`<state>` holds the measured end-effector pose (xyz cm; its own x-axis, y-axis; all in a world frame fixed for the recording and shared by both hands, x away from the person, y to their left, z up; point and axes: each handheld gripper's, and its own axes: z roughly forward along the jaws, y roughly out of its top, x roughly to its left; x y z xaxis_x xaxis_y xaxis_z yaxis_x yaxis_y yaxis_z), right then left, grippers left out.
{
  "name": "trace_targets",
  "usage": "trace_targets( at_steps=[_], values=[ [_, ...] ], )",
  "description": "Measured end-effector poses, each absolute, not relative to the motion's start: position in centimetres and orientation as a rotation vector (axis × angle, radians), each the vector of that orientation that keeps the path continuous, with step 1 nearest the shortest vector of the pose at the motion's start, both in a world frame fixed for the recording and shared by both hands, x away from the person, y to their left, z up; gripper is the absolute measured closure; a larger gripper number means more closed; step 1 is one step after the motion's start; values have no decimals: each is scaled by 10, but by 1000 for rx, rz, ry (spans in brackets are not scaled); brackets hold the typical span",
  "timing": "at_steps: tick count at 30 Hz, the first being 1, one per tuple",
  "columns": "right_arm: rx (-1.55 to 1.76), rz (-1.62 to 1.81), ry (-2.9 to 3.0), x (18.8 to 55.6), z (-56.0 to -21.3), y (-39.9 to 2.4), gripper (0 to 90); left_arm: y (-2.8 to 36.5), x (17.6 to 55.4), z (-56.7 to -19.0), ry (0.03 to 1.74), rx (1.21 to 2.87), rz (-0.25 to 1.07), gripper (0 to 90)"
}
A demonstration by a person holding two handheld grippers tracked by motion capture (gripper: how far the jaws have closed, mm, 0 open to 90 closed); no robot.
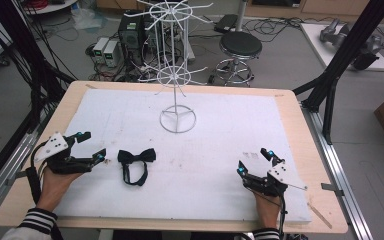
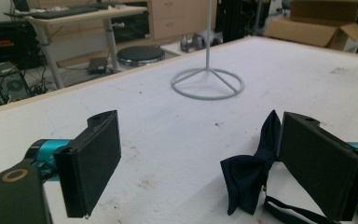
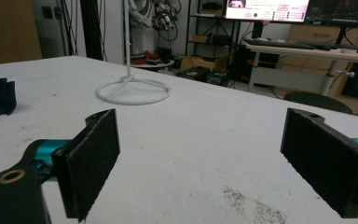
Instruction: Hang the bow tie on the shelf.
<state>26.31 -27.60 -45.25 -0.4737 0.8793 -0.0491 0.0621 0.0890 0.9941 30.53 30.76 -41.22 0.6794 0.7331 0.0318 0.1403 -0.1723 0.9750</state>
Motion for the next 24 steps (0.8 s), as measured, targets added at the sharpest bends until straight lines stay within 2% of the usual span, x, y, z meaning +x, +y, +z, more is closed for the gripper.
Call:
trace_targets(
  at_steps=[14, 24],
  values=[
    [943, 1461, 1659, 263, -453, -276, 108, 294, 321, -399, 689, 1821, 549, 141],
    [945, 1456, 1657, 263, -453, -276, 108, 280, 334, -403, 677, 1965, 451, 154]
  ],
)
